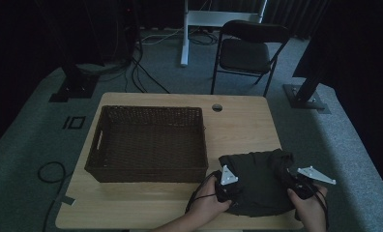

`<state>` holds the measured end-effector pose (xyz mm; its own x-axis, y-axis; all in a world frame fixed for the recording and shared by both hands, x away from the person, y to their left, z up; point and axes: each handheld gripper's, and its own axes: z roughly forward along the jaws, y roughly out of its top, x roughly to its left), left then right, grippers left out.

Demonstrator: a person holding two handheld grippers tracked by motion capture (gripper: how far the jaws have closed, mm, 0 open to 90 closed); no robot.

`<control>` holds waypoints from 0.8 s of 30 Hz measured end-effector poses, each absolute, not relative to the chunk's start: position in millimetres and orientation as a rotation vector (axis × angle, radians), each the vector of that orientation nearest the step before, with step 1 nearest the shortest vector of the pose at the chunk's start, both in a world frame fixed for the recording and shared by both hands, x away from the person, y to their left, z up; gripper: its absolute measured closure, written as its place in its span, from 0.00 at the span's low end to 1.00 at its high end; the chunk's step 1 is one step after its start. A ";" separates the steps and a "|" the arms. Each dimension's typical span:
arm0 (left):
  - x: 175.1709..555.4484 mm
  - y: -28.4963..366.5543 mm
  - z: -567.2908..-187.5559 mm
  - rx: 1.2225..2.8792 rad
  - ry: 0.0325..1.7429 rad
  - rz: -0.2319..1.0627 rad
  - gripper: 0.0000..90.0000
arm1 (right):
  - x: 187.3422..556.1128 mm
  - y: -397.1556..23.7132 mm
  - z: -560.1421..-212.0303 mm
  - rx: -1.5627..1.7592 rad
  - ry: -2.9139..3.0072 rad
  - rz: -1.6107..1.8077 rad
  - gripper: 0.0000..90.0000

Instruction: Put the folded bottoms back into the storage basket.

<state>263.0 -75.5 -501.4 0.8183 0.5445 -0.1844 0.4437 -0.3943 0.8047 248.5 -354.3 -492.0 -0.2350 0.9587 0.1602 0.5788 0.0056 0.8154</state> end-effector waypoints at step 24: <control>286.8 -62.8 -421.6 1.996 0.612 0.185 0.78 | 255.6 -350.1 -411.1 1.456 1.762 1.202 0.76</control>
<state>286.8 -62.8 -421.6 0.8605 0.4935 -0.1265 0.3411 -0.3736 0.8626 255.6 -350.1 -411.1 -0.2602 0.9578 0.1225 0.4637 0.0127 0.8859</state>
